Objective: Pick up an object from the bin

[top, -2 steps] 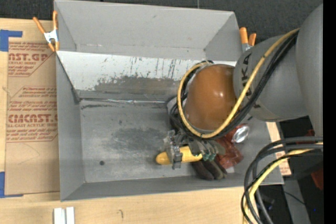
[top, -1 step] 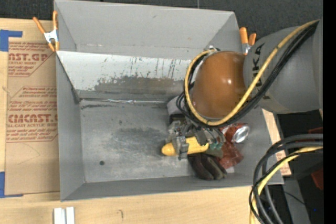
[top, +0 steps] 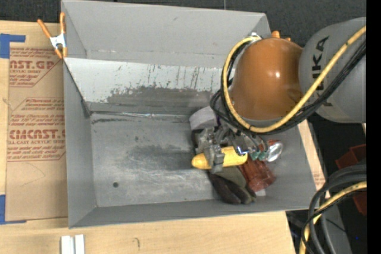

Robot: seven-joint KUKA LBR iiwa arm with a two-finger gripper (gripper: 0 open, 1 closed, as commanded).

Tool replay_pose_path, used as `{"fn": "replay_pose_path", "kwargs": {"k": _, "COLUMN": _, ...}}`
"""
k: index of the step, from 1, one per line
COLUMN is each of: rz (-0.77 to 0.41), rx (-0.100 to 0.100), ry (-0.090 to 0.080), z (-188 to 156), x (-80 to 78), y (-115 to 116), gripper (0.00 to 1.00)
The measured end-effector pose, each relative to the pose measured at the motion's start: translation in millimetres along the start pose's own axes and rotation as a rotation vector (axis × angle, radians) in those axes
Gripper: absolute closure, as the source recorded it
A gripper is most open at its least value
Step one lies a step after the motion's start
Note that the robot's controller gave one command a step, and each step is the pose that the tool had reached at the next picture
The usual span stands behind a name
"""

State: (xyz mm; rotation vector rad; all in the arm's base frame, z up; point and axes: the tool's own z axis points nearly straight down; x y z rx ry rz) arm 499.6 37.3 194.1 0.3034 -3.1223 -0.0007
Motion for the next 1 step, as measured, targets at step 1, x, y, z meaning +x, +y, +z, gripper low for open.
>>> {"fn": "replay_pose_path", "kwargs": {"k": 1, "rz": 0.021, "rx": 0.001, "ry": -0.011, "z": -34.6, "x": -4.5, "y": -2.3, "gripper": 1.0}}
